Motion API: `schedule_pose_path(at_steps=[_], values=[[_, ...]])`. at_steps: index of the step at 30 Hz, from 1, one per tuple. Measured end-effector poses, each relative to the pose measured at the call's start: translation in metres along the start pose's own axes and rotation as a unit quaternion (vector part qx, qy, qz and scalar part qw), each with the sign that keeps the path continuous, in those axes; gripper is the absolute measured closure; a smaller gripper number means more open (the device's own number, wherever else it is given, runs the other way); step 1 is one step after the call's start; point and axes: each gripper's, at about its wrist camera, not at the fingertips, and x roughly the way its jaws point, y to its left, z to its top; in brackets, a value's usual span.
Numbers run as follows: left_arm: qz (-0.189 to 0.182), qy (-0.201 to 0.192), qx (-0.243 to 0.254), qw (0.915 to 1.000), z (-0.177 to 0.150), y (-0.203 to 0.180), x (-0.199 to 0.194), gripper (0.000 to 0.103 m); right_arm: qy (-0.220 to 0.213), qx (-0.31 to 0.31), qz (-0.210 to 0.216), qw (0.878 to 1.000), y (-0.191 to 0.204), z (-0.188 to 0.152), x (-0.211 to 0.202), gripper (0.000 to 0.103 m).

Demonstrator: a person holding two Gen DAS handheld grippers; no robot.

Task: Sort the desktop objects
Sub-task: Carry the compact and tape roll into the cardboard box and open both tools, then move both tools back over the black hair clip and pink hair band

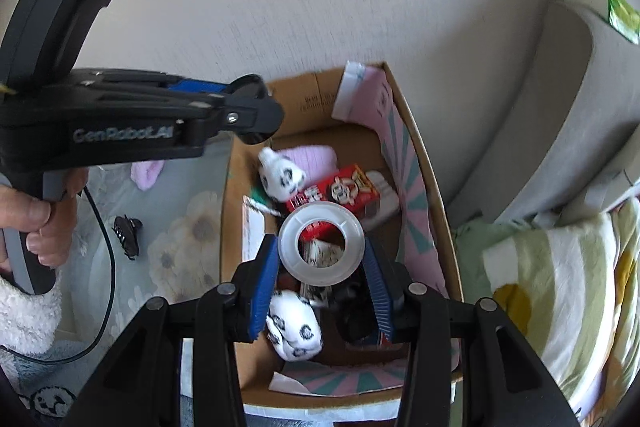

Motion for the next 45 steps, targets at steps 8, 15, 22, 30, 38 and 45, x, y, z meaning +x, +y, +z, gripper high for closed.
schedule_pose_path(at_steps=[8, 15, 22, 30, 38, 45], values=[[0.001, 0.006, 0.009, 0.9999, 0.007, -0.008, 0.009, 0.070, -0.001, 0.004, -0.001, 1.000, -0.008, 0.000, -0.002, 0.063], [0.003, 0.012, 0.015, 0.9998, 0.011, -0.011, 0.012, 0.070, 0.004, 0.003, 0.002, 1.000, -0.010, 0.001, 0.001, 0.063], [0.005, 0.017, 0.017, 0.9997, 0.011, -0.014, 0.018, 0.070, 0.006, 0.006, 0.004, 1.000, -0.013, 0.001, 0.002, 0.063], [0.010, 0.019, -0.013, 0.9997, 0.013, -0.008, 0.019, 0.001, 0.015, 0.008, 0.010, 1.000, -0.014, -0.002, 0.008, 0.019], [0.009, -0.003, -0.034, 0.9994, 0.012, -0.002, 0.013, 0.000, -0.007, -0.005, -0.001, 1.000, -0.013, -0.008, -0.001, 0.000], [0.016, -0.009, -0.037, 0.9991, 0.010, 0.008, -0.002, 0.000, -0.005, -0.015, -0.023, 1.000, -0.011, -0.010, -0.005, 0.000]])
